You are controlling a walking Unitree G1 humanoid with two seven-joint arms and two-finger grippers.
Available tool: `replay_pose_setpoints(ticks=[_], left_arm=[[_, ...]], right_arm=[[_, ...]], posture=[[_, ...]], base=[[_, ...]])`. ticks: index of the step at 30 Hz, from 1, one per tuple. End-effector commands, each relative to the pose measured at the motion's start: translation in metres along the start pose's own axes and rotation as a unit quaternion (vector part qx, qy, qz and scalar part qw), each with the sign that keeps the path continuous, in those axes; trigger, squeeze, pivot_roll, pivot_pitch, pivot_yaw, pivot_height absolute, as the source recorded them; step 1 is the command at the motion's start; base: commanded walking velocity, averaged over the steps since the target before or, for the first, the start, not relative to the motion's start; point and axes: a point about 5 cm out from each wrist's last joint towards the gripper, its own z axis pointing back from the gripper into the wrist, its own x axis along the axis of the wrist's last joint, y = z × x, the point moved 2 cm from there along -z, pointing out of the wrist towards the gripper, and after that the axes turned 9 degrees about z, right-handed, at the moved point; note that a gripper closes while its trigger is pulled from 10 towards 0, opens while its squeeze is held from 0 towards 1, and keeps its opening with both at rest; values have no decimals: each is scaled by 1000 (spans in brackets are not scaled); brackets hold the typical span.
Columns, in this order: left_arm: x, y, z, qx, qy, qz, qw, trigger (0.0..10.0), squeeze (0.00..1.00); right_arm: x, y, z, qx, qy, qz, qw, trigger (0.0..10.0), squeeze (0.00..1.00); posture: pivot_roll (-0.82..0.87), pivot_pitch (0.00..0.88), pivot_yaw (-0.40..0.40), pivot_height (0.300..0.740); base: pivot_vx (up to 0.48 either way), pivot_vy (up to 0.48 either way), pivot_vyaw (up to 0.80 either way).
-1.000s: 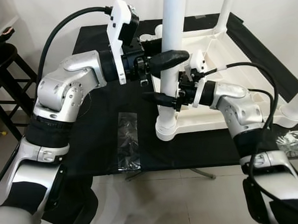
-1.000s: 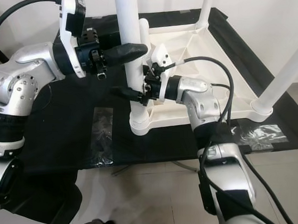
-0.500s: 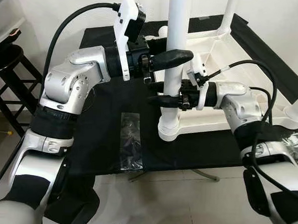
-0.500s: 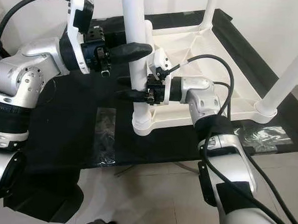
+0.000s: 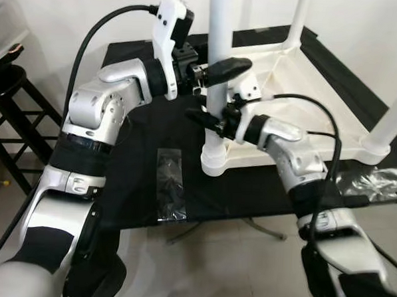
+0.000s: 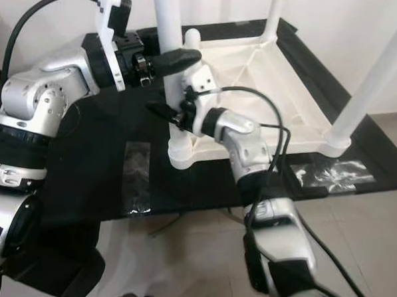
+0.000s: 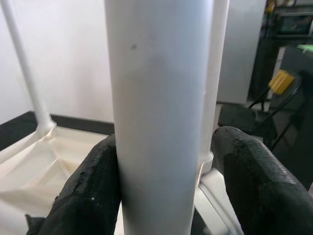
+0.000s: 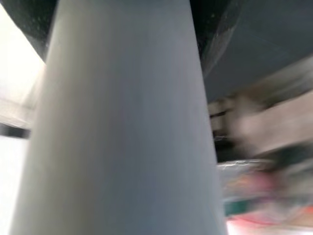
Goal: Building children table
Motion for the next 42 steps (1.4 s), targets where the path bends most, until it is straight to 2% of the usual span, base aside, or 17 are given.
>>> replay_pose_setpoints(ticks=[1, 3, 7, 13, 14, 22, 23, 26, 27, 31, 32, 33, 34, 35, 37, 38, 42], left_arm=[[15, -10, -6, -23, -25, -16, 999, 10000, 0], [14, -7, -7, -12, -28, -13, 999, 10000, 0], [15, -4, -10, 0, -34, -13, 999, 10000, 0], [17, -2, -11, 7, -40, -12, 999, 10000, 0], [18, -1, -11, 9, -42, -10, 999, 0, 0], [7, -9, -7, -19, -10, 2, 1000, 0, 0], [3, -11, -6, -28, 0, 5, 1000, 0, 0], [1, -13, -5, -34, 6, 6, 999, 0, 0], [0, -14, -5, -39, 10, 5, 999, 0, 0], [0, -16, -5, -44, 13, 3, 999, 0, 0], [0, -17, -5, -47, 15, 1, 999, 0, 0], [-1, -18, -5, -50, 17, 0, 999, 0, 0], [-1, -18, -5, -50, 17, 0, 999, 0, 0], [-1, -20, -5, -53, 19, -1, 998, 0, 0], [-1, -20, -5, -53, 19, -1, 998, 0, 0], [-1, -21, -5, -56, 21, -1, 998, 0, 0], [-2, -25, -5, -64, 22, -3, 998, 0, 0]], right_arm=[[-42, 30, 14, -74, 91, -97, 988, 0, 0], [-35, 42, 11, -98, 79, -118, 985, 0, 0], [-21, 41, -3, -101, 56, -114, 987, 0, 0], [-14, 37, -8, -98, 46, -105, 989, 0, 0], [-10, 36, -6, -104, 48, -100, 988, 0, 0], [-5, 39, 7, -116, 67, -80, 988, 157, 0], [-4, 40, 7, -109, 67, -75, 989, 10000, 0], [-3, 41, 6, -103, 67, -72, 990, 10000, 0], [3, 41, 2, -76, 47, -76, 993, 10000, 1000], [15, 38, -3, -34, 15, -79, 996, 10000, 1000], [29, 33, -7, 29, -22, -69, 997, 10000, 1000], [45, 25, -6, 119, -61, -24, 991, 10000, 918], [45, 25, -6, 119, -61, -24, 991, 10000, 918], [55, 16, -2, 191, -81, 18, 978, 10000, 180], [55, 16, -2, 191, -81, 18, 978, 10000, 180], [60, 6, 2, 244, -81, 51, 965, 10000, 0], [42, -16, 2, 292, -22, 99, 951, 10000, 0]], posture=[[-37, 144, 84, 740], [-41, 138, 88, 740], [-45, 134, 81, 740], [-47, 133, 81, 740], [-47, 133, 81, 740], [-50, 134, 77, 740], [-45, 132, 76, 740], [-45, 131, 76, 740], [-41, 132, 76, 740], [-37, 131, 76, 740], [-34, 129, 74, 740], [-35, 129, 74, 740], [-35, 129, 74, 740], [-33, 129, 72, 740], [-33, 129, 72, 740], [-31, 130, 73, 740], [-32, 128, 78, 740]], base=[[0, 0, 0], [0, 0, 0], [0, 0, 0], [0, 0, 0], [0, 0, 0], [0, 0, 0], [0, 0, 0], [0, 0, 0], [0, 0, 0], [0, 0, 0], [0, 0, 0], [0, 0, 0], [0, 0, 0], [0, 0, 0], [0, 0, 0], [0, 0, 0], [0, 0, 0]])
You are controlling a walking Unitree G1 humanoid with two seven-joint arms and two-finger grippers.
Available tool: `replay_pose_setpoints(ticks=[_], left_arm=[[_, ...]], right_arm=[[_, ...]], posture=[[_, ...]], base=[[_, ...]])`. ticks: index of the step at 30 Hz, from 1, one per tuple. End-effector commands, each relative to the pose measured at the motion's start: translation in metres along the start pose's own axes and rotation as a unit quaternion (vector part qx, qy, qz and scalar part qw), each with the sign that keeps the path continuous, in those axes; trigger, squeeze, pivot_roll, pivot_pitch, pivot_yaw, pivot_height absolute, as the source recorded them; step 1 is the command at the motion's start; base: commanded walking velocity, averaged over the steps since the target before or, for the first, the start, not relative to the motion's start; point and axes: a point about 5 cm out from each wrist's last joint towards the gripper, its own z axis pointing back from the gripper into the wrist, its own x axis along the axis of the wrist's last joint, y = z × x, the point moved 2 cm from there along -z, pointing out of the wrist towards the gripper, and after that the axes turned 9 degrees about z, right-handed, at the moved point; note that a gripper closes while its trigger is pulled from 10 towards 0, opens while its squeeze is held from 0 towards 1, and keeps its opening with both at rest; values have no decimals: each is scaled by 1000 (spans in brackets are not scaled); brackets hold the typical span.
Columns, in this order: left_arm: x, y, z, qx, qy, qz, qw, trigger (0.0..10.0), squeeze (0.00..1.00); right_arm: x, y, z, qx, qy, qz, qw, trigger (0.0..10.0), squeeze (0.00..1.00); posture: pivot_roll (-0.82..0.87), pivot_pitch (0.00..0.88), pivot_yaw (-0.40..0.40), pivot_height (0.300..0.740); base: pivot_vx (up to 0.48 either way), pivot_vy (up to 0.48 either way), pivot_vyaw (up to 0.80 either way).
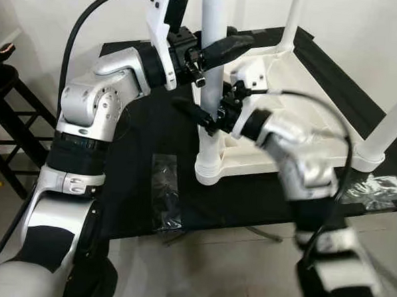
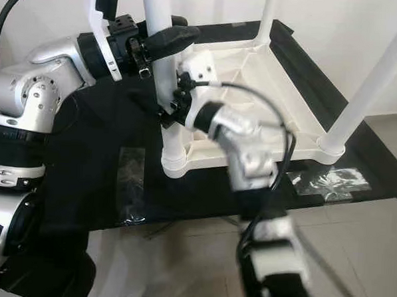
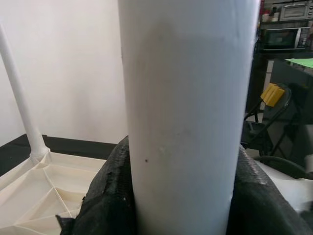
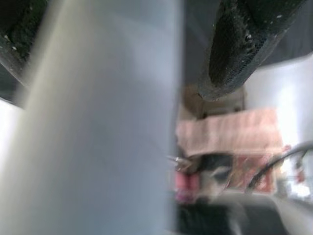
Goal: Building children table
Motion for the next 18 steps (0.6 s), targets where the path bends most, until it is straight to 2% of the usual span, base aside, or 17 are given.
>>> replay_pose_setpoints(ticks=[1, 3, 5, 10, 11, 12, 18], left_arm=[[-20, -12, -6, -41, 40, 17, 998, 0, 0], [-20, -12, -6, -41, 40, 17, 998, 0, 0], [-19, -15, -7, -47, 41, 18, 998, 0, 0], [-18, -17, -8, -51, 42, 18, 998, 0, 0], [-18, -18, -8, -53, 43, 18, 997, 0, 0], [-18, -18, -9, -55, 45, 18, 997, 0, 0], [-17, -20, -10, -59, 47, 14, 997, 0, 0]], right_arm=[[-24, 3, -1, 32, 45, -14, 998, 10000, 0], [-24, 3, -1, 32, 45, -14, 998, 10000, 0], [-36, -1, 0, 35, 61, -32, 997, 10000, 0], [-39, -1, -2, 42, 60, -42, 996, 10000, 0], [-40, -2, -3, 44, 57, -49, 996, 8902, 0], [-42, -3, -4, 48, 51, -59, 996, 0, 0], [-48, -2, 0, 80, 39, -71, 993, 0, 0]], posture=[[-31, 128, 79, 740], [-31, 128, 79, 740], [-15, 132, 86, 740], [-15, 132, 86, 740], [-7, 133, 88, 740], [-6, 134, 89, 740], [-8, 133, 93, 740]], base=[[0, 0, 0], [0, 0, 0], [0, 0, 0], [0, 0, 0], [0, 0, 0], [0, 0, 0], [0, 0, 0]])
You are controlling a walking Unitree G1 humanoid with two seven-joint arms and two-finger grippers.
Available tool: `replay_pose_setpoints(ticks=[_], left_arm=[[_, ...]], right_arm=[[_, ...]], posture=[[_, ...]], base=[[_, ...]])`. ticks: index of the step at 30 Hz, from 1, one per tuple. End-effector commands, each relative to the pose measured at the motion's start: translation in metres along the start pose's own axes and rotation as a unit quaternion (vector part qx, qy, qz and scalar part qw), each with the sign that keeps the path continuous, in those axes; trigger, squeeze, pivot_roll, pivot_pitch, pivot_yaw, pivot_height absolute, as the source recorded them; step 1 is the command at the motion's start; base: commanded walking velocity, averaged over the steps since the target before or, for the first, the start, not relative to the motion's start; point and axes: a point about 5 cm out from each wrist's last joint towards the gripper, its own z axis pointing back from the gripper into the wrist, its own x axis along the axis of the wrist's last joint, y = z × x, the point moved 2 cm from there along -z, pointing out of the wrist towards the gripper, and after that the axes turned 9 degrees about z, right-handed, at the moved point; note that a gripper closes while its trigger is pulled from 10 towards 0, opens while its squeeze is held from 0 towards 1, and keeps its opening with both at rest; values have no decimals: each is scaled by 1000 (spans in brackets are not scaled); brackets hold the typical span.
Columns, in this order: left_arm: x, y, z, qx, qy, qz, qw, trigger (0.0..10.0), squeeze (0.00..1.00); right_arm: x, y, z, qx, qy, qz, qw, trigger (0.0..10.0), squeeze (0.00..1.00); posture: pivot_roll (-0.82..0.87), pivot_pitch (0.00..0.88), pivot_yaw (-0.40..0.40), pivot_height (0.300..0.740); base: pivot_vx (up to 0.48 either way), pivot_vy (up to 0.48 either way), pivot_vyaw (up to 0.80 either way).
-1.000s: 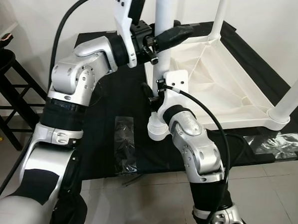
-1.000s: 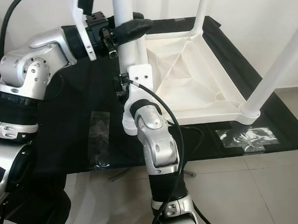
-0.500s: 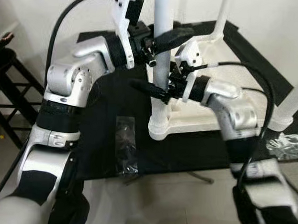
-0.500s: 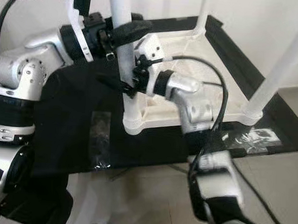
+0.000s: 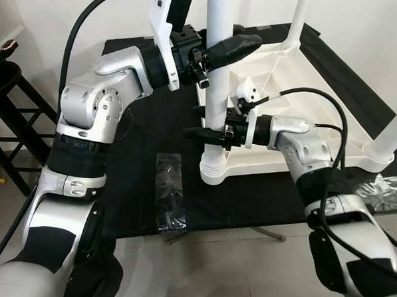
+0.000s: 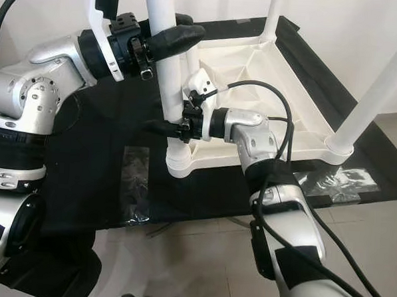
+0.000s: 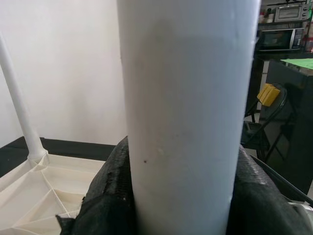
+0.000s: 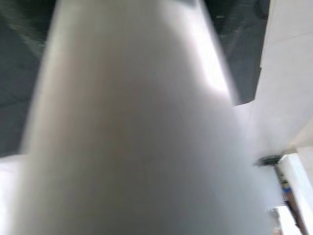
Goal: Building children table
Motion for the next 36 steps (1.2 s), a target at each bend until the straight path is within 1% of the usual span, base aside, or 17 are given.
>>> replay_pose_setpoints(ticks=[1, 3, 4, 5, 9, 10, 12, 14, 17, 18, 19, 21, 25, 31, 32, 35, 36], left_arm=[[-19, -16, -11, -50, 42, 7, 998, 0, 0], [-19, -16, -11, -50, 42, 7, 998, 0, 0], [-19, -15, -12, -48, 42, 3, 998, 6549, 1000], [-20, -14, -13, -43, 41, 9, 998, 10000, 1000], [-17, -9, -14, -23, 33, 12, 999, 10000, 1000], [-14, -5, -14, -14, 28, 17, 999, 10000, 0], [-8, 6, -13, 21, 18, 20, 999, 10000, 0], [-5, 10, -10, 36, 9, 27, 999, 10000, 0], [-5, 11, -9, 38, 7, 28, 999, 10000, 0], [-6, 13, -9, 44, 11, 29, 999, 10000, 0], [-10, 15, -7, 51, 20, 27, 998, 10000, 0], [-17, 15, -7, 55, 31, 28, 998, 10000, 0], [-20, 15, -10, 60, 33, 27, 997, 10000, 0], [-20, 22, -9, 90, 36, 15, 995, 9765, 0], [-20, 24, -8, 96, 36, 12, 995, 0, 0], [-21, 24, -7, 92, 40, 11, 995, 0, 0], [-21, 23, -6, 89, 44, 10, 995, 0, 0]], right_arm=[[-2, -6, 0, -18, 14, -1, 1000, 0, 0], [-2, -6, 0, -18, 14, -1, 1000, 0, 0], [-3, -7, 0, -21, 14, -2, 1000, 0, 0], [-5, -9, 1, -39, 18, -3, 999, 0, 0], [-8, -12, 3, -66, 22, -4, 998, 0, 0], [-13, -14, 4, -99, 25, -13, 995, 0, 0], [-35, -3, -3, -180, 44, -62, 981, 0, 0], [-58, 17, -14, -317, 77, -109, 939, 0, 0], [-63, 21, -15, -349, 84, -117, 926, 0, 0], [-71, 54, -27, -382, 98, -132, 910, 0, 0], [-67, 82, -47, -381, 86, -162, 906, 0, 0], [-49, 100, -71, -397, 52, -185, 898, 0, 0], [-38, 86, -82, -396, 31, -170, 902, 0, 0], [-27, 77, -73, -421, 36, -159, 892, 0, 0], [-26, 76, -70, -424, 39, -155, 891, 0, 0], [-23, 78, -64, -430, 48, -150, 889, 0, 0], [-21, 78, -61, -428, 50, -145, 891, 745, 0]], posture=[[-11, 133, 94, 740], [-11, 133, 94, 740], [-11, 133, 94, 740], [-16, 132, 94, 740], [-21, 132, 93, 740], [-27, 133, 87, 740], [-37, 136, 78, 740], [-38, 137, 75, 740], [-38, 137, 75, 740], [-24, 147, 80, 740], [-30, 141, 86, 740], [-39, 130, 93, 740], [-37, 125, 84, 740], [-43, 127, 80, 740], [-43, 127, 80, 740], [-46, 127, 79, 740], [-46, 128, 79, 740]], base=[[0, 0, 0], [0, 0, 0], [0, 0, 0], [0, 0, 0], [0, 0, 0], [0, 0, 0], [0, 0, 0], [0, 0, 0], [0, 0, 0], [0, 0, 0], [0, 0, 0], [0, 0, 0], [0, 0, 0], [0, 0, 0], [0, 0, 0], [0, 0, 0], [0, 0, 0]])
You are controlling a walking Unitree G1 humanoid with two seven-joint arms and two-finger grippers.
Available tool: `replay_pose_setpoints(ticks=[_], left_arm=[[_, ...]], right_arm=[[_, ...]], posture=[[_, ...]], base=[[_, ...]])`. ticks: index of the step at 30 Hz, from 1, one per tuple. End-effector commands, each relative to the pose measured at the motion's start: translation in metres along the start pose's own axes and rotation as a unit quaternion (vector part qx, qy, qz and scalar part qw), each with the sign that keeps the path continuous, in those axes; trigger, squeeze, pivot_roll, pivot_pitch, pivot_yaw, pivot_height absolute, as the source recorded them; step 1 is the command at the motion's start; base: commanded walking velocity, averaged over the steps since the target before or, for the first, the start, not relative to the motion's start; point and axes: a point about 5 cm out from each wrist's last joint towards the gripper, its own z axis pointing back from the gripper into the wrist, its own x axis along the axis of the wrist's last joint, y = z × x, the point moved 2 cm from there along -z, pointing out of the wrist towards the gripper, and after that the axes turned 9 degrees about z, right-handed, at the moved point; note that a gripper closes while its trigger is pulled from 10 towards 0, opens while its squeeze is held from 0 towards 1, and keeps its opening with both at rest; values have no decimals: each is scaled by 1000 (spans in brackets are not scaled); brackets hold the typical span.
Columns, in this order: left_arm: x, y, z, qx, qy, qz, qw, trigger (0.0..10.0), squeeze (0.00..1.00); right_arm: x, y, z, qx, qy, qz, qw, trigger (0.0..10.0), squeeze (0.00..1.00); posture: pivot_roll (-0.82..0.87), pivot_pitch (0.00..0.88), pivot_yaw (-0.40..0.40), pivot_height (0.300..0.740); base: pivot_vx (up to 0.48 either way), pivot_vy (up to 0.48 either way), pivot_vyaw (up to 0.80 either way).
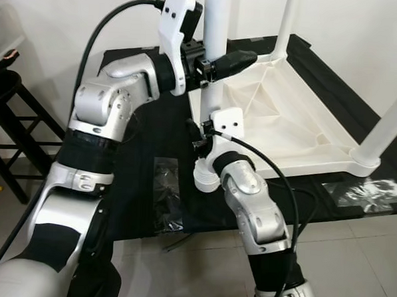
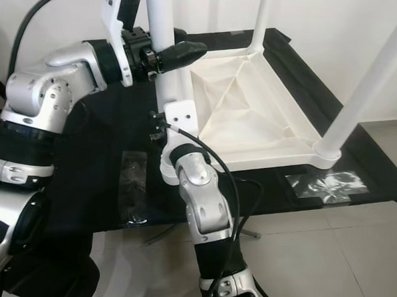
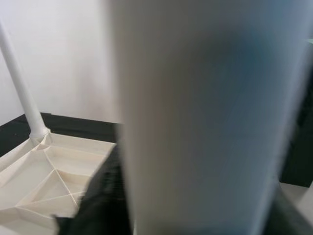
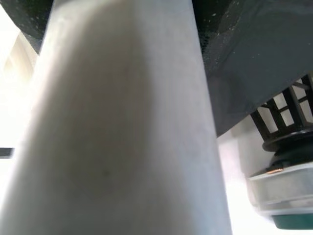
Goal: Building children table
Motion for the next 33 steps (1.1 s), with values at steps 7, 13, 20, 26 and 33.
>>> replay_pose_setpoints(ticks=[7, 13, 20, 26, 33], left_arm=[[-6, 0, 3, 3, 22, -5, 1000, 0, 0], [-5, -3, 3, -6, 22, -5, 1000, 0, 0], [-7, -8, 2, -20, 26, -4, 999, 0, 0], [-7, -10, 1, -24, 30, -6, 999, 0, 0], [-6, -12, 0, -30, 30, -8, 999, 0, 0]], right_arm=[[3, 25, -5, 73, 14, -36, 997, 10000, 0], [35, 2, -17, 194, -66, -13, 979, 10000, 1000], [43, -49, -24, 388, -66, 75, 916, 10000, 0], [45, -53, -26, 427, -59, 71, 900, 10000, 0], [42, -51, -29, 462, -49, 56, 884, 10000, 0]], posture=[[-38, 124, 78, 740], [-31, 121, 77, 740], [-22, 125, 78, 740], [-16, 124, 79, 740], [-13, 124, 82, 740]], base=[[0, 0, 0], [0, 0, 0], [0, 0, 0], [0, 0, 0], [0, 0, 0]])
